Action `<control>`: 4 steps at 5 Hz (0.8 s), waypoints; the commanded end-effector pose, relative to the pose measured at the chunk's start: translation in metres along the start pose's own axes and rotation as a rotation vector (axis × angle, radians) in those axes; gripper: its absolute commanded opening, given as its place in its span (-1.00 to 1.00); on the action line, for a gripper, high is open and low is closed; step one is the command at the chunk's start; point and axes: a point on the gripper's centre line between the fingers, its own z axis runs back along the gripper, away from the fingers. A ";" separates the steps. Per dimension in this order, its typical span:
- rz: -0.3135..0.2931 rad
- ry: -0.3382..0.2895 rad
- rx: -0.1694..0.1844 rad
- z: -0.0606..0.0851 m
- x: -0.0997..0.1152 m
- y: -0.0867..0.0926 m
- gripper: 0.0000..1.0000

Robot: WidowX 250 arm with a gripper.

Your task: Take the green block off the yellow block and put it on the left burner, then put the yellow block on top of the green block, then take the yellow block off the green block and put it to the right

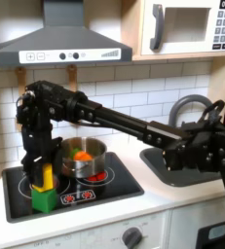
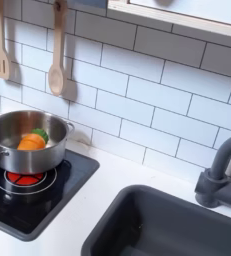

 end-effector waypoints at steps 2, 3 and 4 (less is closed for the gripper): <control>-0.003 0.009 0.011 -0.007 -0.002 0.002 -1.00; -0.002 0.009 0.012 -0.009 -0.002 0.002 -1.00; 0.000 0.006 0.013 -0.010 -0.002 0.002 -1.00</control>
